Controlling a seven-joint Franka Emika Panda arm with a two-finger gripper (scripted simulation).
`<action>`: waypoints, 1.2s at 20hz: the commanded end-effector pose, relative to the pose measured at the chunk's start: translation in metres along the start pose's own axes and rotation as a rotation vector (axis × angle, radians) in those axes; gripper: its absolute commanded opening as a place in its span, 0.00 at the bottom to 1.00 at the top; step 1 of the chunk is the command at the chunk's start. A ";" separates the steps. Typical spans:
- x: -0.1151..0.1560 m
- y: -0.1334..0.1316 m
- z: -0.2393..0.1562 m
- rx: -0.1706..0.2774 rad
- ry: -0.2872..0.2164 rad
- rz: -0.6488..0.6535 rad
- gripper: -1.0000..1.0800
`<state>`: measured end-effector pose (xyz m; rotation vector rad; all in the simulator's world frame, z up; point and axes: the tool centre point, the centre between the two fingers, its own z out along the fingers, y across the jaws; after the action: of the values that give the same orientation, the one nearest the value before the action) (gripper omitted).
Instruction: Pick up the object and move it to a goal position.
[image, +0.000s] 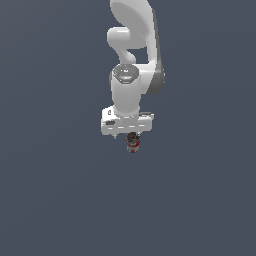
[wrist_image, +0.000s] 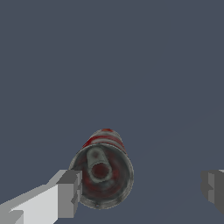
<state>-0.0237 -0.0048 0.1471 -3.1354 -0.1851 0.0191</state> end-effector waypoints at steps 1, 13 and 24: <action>-0.005 -0.009 0.006 -0.001 0.003 -0.067 0.96; -0.019 -0.032 0.020 -0.003 0.012 -0.235 0.96; -0.020 -0.032 0.046 -0.003 0.012 -0.234 0.96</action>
<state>-0.0466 0.0242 0.1088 -3.0934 -0.5479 -0.0009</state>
